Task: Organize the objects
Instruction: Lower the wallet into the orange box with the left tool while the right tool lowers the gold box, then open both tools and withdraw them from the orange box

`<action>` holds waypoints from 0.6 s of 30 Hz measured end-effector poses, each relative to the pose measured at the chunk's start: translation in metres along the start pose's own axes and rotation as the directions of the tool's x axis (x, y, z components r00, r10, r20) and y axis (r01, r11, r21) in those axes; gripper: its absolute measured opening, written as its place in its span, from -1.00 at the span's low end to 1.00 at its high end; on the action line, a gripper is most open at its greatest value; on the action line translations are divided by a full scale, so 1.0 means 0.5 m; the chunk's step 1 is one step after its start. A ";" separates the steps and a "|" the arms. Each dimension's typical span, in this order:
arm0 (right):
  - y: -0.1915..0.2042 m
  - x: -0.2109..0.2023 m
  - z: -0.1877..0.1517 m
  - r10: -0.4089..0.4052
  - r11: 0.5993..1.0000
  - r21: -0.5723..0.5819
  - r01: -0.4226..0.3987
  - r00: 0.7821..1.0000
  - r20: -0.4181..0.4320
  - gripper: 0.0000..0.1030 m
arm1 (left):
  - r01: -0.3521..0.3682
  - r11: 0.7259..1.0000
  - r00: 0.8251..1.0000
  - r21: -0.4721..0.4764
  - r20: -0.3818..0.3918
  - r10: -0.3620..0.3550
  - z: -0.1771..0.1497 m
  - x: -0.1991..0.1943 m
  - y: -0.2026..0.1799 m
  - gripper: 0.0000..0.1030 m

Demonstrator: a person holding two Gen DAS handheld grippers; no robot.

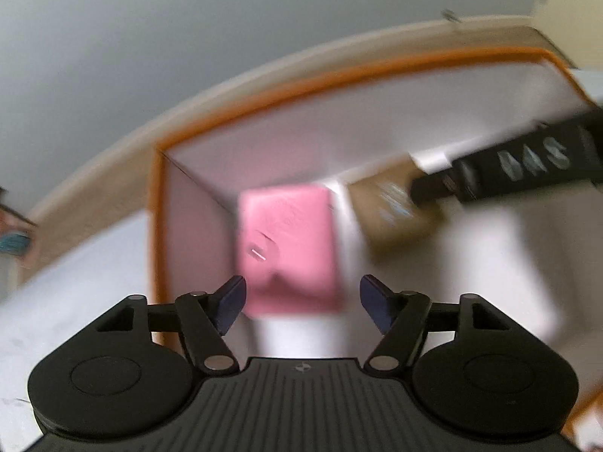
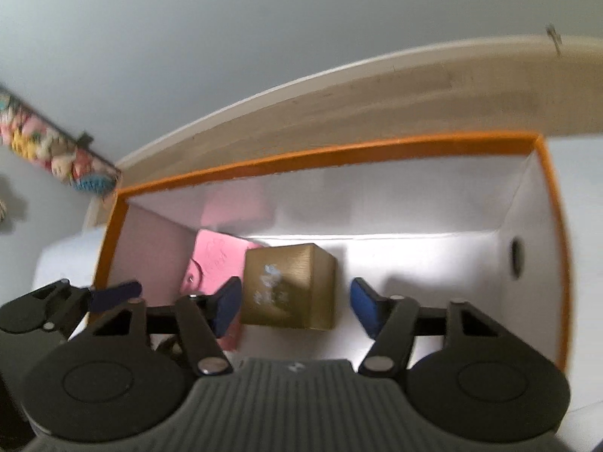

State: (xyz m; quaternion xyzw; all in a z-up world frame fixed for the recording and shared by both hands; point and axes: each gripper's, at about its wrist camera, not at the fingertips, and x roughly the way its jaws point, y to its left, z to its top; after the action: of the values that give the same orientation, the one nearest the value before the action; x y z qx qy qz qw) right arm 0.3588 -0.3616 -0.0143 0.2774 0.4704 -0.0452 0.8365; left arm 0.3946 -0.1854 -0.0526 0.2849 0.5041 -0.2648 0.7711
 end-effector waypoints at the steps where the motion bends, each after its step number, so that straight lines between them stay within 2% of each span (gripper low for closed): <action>1: -0.008 -0.006 0.003 -0.002 1.000 -0.002 0.002 1.000 -0.001 0.05 | 0.024 1.000 0.999 -0.003 -0.033 -0.024 -0.007 0.003 -0.003 0.56; 4: 0.000 -0.007 0.010 -0.005 1.000 0.009 0.005 1.000 -0.011 0.05 | 0.050 0.999 0.991 -0.014 -0.123 -0.051 -0.010 0.030 -0.014 0.44; 8: 0.000 0.013 0.019 -0.025 0.999 -0.023 0.025 0.999 -0.035 0.03 | 0.010 0.999 0.988 -0.043 -0.153 -0.017 -0.008 0.072 -0.009 0.44; 9: 0.000 0.017 0.019 -0.032 0.999 -0.031 0.030 0.999 -0.044 -0.06 | 0.010 0.999 0.988 -0.043 -0.152 -0.016 -0.007 0.080 -0.011 0.41; 10: 0.005 0.037 0.017 -0.035 0.999 -0.035 0.033 0.998 -0.054 -0.19 | 0.025 0.999 0.989 -0.042 -0.147 -0.031 -0.004 0.086 -0.013 0.30; 12: 0.000 0.060 0.018 -0.018 1.000 -0.027 0.016 0.997 -0.069 -0.35 | 0.050 0.997 0.994 -0.055 -0.090 -0.054 0.002 0.087 -0.011 0.31; 18: 0.007 0.080 0.030 0.041 0.999 0.010 -0.041 0.997 -0.062 -0.43 | 0.025 0.988 0.999 -0.155 -0.039 -0.031 0.012 0.099 0.016 0.29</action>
State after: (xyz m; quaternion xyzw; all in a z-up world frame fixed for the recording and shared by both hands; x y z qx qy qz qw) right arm 0.3936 -0.3588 -0.0392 0.2917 0.4900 -0.0213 0.8212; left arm 0.4215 -0.1901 -0.0949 0.2223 0.5429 -0.2298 0.7766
